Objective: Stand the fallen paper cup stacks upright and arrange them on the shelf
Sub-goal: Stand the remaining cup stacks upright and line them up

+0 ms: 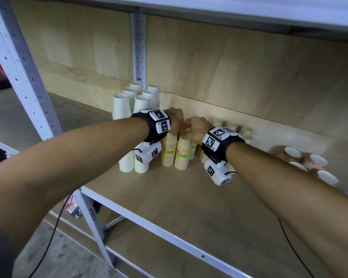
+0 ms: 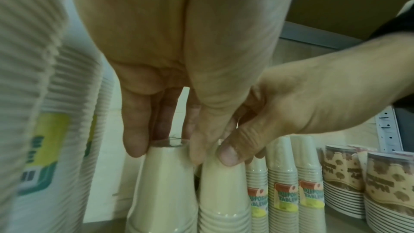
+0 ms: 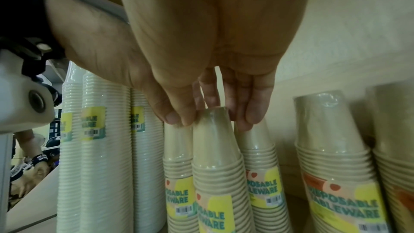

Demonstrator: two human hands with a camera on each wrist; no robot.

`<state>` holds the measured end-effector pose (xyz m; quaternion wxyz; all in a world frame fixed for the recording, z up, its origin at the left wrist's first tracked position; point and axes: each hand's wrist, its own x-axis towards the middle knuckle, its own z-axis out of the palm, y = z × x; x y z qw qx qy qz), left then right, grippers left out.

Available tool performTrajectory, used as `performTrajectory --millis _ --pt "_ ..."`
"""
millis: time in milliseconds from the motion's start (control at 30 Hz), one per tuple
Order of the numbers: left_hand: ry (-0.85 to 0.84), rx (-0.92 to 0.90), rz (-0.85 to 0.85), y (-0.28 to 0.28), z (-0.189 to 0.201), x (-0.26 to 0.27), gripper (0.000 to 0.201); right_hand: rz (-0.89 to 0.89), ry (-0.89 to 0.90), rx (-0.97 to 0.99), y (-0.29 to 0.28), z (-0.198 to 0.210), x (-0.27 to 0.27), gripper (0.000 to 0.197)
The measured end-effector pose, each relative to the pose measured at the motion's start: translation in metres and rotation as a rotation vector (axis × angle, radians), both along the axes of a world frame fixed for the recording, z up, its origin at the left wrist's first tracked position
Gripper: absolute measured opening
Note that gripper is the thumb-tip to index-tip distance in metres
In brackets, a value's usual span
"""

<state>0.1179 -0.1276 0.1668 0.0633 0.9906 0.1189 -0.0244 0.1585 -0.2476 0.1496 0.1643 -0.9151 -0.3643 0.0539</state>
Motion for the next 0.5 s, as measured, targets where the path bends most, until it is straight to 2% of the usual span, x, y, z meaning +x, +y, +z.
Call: performTrajectory --millis 33,100,167,300,433,500 --pt "0.031 0.037 -0.013 -0.001 -0.001 0.0 0.005 -0.002 -0.007 -0.002 0.0 0.0 0.0 0.025" --pt "0.042 0.075 -0.041 -0.003 0.0 -0.003 0.027 -0.015 -0.021 0.0 -0.001 0.0 -0.002 0.024" --pt "0.034 0.075 -0.052 -0.004 0.001 -0.006 0.036 -0.027 -0.017 0.012 -0.002 -0.001 -0.004 0.023" --pt "-0.031 0.087 -0.06 -0.005 -0.002 -0.011 0.032 -0.045 -0.003 0.028 -0.008 0.0 -0.006 0.027" --pt "-0.085 0.005 -0.025 -0.012 0.004 -0.014 0.03 -0.057 -0.003 0.045 -0.019 0.001 -0.009 0.029" --pt "-0.083 -0.019 -0.028 -0.018 0.007 -0.014 0.019 -0.062 -0.007 0.042 -0.027 0.003 -0.011 0.029"
